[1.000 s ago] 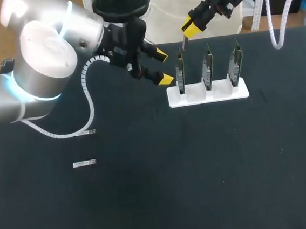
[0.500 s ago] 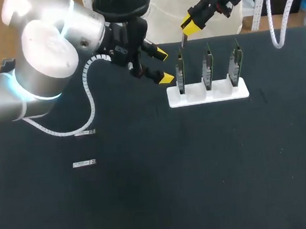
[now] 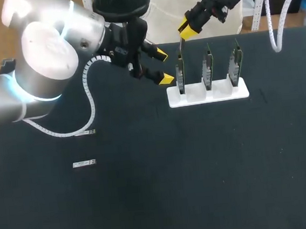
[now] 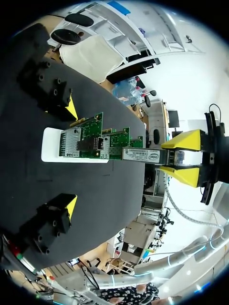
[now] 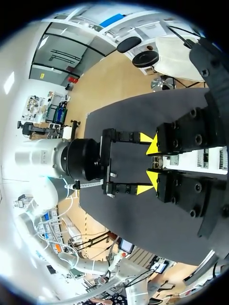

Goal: Pick up the optical module with the left hand, and insert it into the network port with the right hand.

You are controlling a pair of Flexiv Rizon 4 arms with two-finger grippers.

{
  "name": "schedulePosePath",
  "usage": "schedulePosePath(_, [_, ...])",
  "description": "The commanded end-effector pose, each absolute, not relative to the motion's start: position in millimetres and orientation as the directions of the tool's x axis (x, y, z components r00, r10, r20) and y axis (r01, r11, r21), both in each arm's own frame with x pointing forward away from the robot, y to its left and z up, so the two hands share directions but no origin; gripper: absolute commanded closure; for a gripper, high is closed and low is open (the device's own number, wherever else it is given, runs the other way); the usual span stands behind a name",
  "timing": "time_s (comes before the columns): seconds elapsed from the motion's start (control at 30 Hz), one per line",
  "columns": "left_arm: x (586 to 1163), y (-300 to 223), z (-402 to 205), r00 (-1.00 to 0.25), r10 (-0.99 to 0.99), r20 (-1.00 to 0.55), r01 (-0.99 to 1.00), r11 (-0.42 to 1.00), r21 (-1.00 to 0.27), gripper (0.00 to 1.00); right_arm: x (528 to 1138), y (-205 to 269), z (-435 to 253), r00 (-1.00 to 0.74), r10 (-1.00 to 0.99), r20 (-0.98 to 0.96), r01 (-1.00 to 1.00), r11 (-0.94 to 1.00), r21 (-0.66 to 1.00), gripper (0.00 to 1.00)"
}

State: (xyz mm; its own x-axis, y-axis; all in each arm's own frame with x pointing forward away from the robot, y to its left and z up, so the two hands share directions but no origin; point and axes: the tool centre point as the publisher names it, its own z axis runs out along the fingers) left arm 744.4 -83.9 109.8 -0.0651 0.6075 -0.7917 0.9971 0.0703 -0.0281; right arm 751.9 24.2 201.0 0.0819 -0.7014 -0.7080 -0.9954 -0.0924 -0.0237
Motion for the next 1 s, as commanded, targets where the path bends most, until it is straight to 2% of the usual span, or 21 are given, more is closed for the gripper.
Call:
schedulePosePath(0.03, [743.7, -84.3, 109.9, -0.066, 0.609, -0.790, 0.997, 0.073, -0.027, 0.00, 751.7, 27.1, 198.8, 0.085, -0.710, -0.699, -0.996, -0.090, -0.030, 1.00])
schedulePosePath(1.0, [743.7, -84.3, 109.9, -0.066, 0.609, -0.790, 0.997, 0.073, -0.027, 0.00, 766.3, 29.6, 173.1, 0.094, -0.758, -0.646, -0.994, -0.104, -0.022, 1.00])
